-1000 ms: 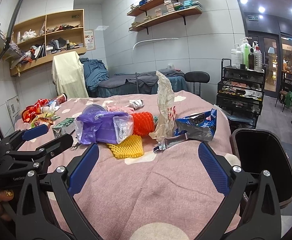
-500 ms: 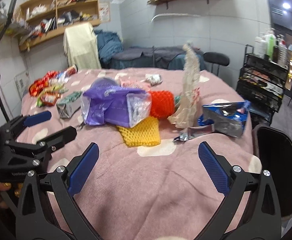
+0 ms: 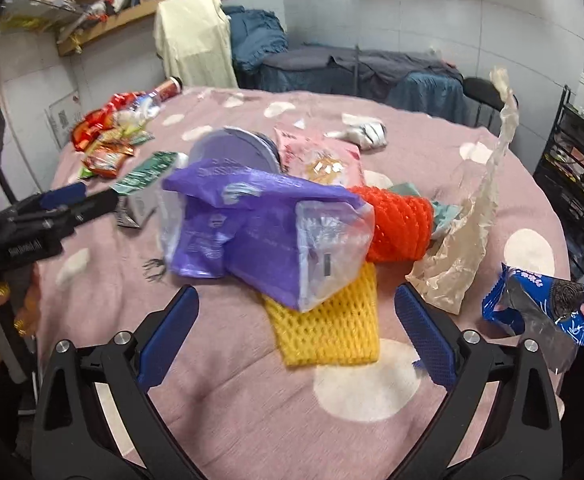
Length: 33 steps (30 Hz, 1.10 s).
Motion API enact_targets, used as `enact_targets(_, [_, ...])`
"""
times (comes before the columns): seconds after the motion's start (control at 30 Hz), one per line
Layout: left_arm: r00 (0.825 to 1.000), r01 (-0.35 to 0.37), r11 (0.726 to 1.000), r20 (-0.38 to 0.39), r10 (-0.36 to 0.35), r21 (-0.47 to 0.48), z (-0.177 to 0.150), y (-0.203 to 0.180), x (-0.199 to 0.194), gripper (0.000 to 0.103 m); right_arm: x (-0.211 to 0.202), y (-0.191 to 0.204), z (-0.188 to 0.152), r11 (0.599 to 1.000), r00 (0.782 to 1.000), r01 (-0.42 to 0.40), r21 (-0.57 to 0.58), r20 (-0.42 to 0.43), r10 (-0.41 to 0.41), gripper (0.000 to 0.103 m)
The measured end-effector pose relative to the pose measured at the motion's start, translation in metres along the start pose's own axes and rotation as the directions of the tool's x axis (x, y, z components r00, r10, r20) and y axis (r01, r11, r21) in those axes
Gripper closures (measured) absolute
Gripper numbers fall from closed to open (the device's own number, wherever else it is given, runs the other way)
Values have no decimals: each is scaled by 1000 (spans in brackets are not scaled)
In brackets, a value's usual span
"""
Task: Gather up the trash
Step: 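Grasp the purple plastic bag with the right tool while the left tool grasps the green carton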
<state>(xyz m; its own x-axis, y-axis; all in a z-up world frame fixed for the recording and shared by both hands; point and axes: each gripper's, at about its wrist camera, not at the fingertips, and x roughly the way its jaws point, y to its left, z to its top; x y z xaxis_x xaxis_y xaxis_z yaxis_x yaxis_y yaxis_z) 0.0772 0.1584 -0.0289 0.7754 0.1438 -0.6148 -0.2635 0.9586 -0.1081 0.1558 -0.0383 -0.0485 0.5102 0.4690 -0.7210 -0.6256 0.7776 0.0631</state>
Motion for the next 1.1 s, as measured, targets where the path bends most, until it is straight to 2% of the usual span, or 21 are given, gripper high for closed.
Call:
enact_targets(0.1, [999, -41, 999, -24, 41, -4, 10, 11, 14, 6, 14, -7, 7, 999, 999, -30, 37, -35, 31, 20])
enact_targets(0.2, [998, -40, 999, -55, 39, -16, 21, 20, 28, 6, 24, -16, 14, 996, 998, -38, 79, -51, 42, 22])
enact_targets(0.27, [995, -19, 1000, -94, 17, -17, 27, 21, 40, 6, 35, -21, 16, 993, 995, -39, 111, -85, 49, 30])
enact_targets(0.3, [993, -16, 1000, -115, 14, -12, 29, 20, 46, 6, 39, -24, 16, 990, 993, -49, 129, -98, 62, 39])
enact_targets(0.37, [988, -32, 999, -150, 32, -2, 32, 21, 59, 7, 47, -27, 16, 985, 989, -78, 155, -113, 97, 48])
enact_targets(0.43, [983, -54, 998, -175, 51, -15, 32, 28, 72, 8, 48, -28, 16, 984, 990, -77, 162, -106, 95, 59])
enact_targets(0.5, [977, -61, 997, -206, 50, -50, 32, 36, 81, 16, 44, -28, 15, 983, 991, -90, 162, -81, 104, 63])
enact_targets(0.57, [970, -41, 992, -244, 11, -117, 28, 46, 89, 32, 38, -28, 16, 983, 993, -93, 160, -53, 103, 66])
enact_targets(0.63, [964, -31, 988, -265, -11, -153, 23, 51, 92, 43, 34, -28, 15, 981, 994, -101, 162, -34, 108, 70])
enact_targets(0.77, [971, -43, 990, -240, 10, -133, 13, 49, 85, 54, 23, -32, 14, 978, 993, -115, 173, 21, 113, 72])
enact_targets(1.1, [995, 51, 985, -80, -65, -164, 7, 39, 28, 54, -16, -38, 8, 974, 984, -124, 191, 148, 97, 72])
